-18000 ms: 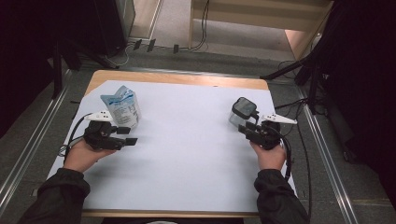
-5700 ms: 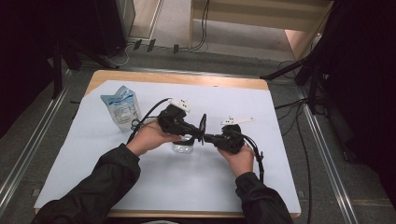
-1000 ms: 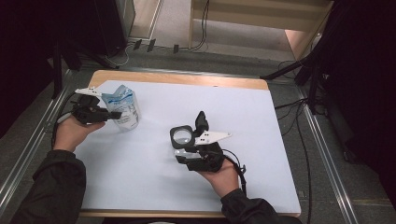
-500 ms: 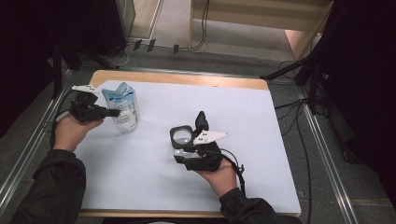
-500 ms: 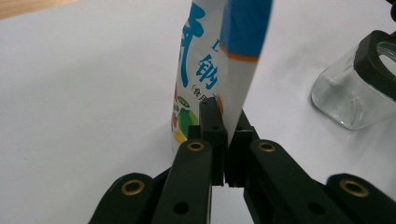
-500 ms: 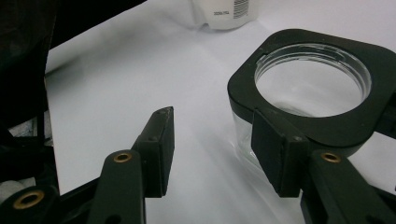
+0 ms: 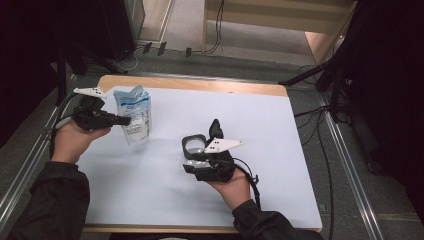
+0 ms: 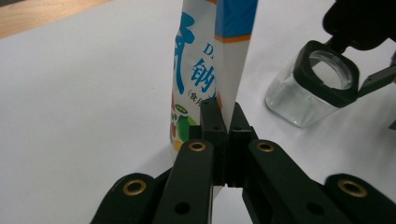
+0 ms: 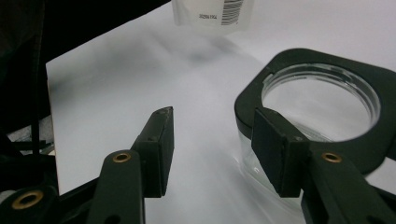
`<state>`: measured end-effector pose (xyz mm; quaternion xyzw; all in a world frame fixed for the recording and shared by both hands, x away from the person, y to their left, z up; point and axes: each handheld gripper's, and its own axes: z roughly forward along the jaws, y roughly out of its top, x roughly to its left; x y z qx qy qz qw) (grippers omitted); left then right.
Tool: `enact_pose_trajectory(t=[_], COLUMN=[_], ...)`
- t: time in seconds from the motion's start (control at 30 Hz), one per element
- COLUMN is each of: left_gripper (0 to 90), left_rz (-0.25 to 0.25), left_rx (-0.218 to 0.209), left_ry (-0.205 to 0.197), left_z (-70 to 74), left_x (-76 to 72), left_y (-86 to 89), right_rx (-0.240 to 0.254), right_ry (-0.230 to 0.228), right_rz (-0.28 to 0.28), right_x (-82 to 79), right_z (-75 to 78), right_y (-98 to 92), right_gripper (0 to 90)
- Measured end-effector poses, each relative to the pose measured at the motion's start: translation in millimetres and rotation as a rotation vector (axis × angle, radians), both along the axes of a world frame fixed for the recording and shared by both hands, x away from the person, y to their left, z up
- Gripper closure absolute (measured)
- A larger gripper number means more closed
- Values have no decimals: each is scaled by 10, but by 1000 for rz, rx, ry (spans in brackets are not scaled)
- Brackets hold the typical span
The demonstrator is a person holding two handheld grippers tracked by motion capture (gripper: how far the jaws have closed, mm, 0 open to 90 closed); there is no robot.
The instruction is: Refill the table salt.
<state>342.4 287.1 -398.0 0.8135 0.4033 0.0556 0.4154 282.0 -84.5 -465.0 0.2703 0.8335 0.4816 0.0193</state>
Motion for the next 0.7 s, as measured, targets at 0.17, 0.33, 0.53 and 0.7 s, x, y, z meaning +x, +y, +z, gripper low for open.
enact_pose_trajectory(t=[0.17, 0.33, 0.53, 0.7], left_gripper=[900, 900, 900, 900], left_rz=[-34, -71, -124, -155], left_rx=[0, -11, -17, -40], left_ry=[-9, -19, -31, -38], left_z=[183, 330, 483, 575], left_x=[-140, -267, -442, -559], left_y=[-95, -166, -280, -321], right_rx=[11, 13, 15, -21], right_ry=[-37, -77, -72, -98], right_rz=[28, 66, 92, 42], right_x=[-27, -57, -24, -9], right_z=[44, 55, 29, -13], right_y=[104, 251, 483, 669], right_gripper=[482, 449, 409, 407])
